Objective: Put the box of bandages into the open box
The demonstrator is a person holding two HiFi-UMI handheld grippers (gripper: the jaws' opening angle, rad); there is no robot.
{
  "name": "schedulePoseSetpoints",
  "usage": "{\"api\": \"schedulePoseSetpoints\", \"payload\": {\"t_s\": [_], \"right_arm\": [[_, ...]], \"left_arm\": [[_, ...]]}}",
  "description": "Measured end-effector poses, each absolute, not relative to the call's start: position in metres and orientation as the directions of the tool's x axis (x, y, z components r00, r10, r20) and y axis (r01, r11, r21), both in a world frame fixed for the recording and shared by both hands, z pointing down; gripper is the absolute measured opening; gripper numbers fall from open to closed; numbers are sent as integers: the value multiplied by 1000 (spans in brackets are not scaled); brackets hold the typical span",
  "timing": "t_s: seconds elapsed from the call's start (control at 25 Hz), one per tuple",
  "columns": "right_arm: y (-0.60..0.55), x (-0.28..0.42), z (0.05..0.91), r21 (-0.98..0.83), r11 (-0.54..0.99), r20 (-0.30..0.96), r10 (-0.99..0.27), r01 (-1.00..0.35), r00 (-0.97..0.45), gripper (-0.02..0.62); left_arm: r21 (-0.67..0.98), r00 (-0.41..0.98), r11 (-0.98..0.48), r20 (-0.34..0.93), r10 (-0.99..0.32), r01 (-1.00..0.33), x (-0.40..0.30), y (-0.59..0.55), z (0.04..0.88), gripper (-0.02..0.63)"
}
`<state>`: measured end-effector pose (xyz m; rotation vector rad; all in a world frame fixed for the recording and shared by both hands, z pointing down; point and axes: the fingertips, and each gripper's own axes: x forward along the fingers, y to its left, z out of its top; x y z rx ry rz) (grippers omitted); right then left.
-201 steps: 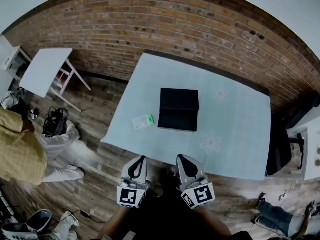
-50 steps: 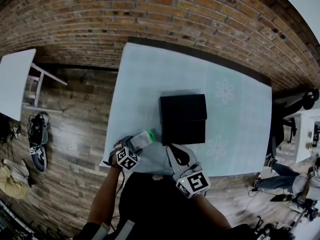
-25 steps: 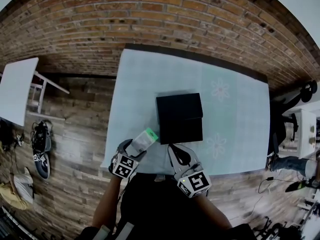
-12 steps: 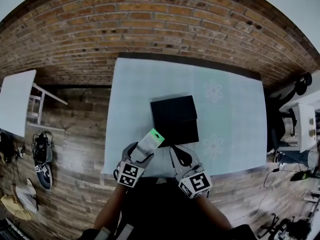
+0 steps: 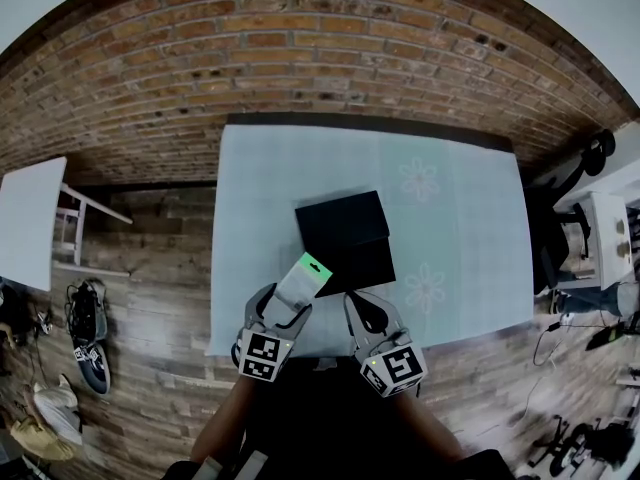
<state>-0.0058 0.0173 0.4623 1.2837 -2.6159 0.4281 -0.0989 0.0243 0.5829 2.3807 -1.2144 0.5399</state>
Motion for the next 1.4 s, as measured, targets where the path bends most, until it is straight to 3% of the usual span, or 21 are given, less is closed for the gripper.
{"api": "schedulePoseSetpoints", "payload": {"t_s": [0.52, 1.4], "right_arm": [[16, 37, 466, -164, 482, 295, -809, -861, -509, 2], [-8, 134, 481, -220, 539, 283, -762, -813, -582, 2]], "left_arm": [[188, 590, -584, 496, -638, -789, -76, 21, 574, 367], [131, 480, -516, 609, -632, -846, 10, 3, 606, 367]]}}
